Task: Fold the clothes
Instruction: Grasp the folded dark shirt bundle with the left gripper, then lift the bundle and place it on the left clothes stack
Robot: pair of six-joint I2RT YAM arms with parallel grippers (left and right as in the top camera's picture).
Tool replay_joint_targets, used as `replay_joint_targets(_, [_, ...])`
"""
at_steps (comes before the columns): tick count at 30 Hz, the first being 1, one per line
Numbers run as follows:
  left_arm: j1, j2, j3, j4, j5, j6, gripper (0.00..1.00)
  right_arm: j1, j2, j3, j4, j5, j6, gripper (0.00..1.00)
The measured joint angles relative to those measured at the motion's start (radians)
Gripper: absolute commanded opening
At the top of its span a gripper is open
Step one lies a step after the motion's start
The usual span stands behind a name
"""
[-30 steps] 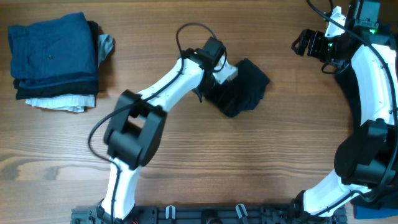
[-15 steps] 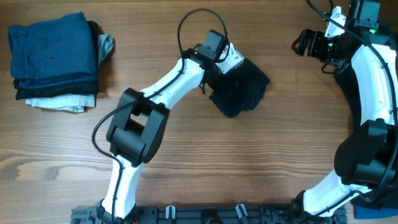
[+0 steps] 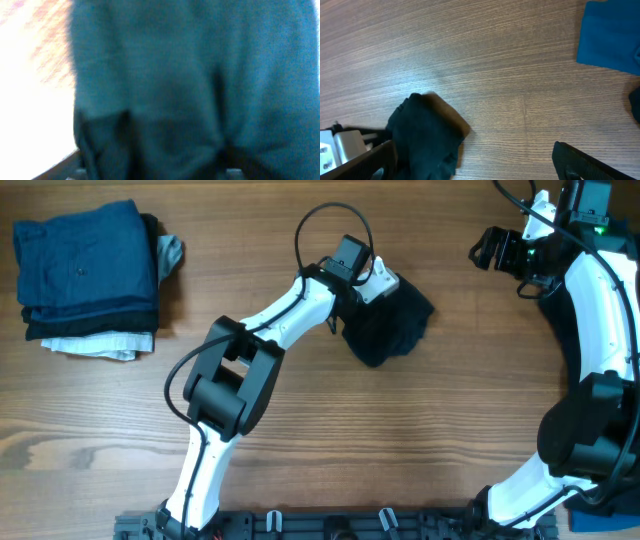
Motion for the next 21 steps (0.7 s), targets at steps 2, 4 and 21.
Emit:
replay_joint_targets(2, [-0.013,0.001,0.002,-0.011,0.021,-0.005,0.04,0.0,0.0,0.0,0.0,0.0,0.0,1.0])
replay_joint_targets(4, [-0.018,-0.003,0.008,-0.023,0.007,-0.014,0.04,0.0,0.0,0.0,0.0,0.0,0.0,1.0])
replay_joint_targets(21, [0.16,-0.539,-0.023,-0.121,-0.391,-0.084,0.04,0.0,0.0,0.0,0.0,0.0,0.0,1.0])
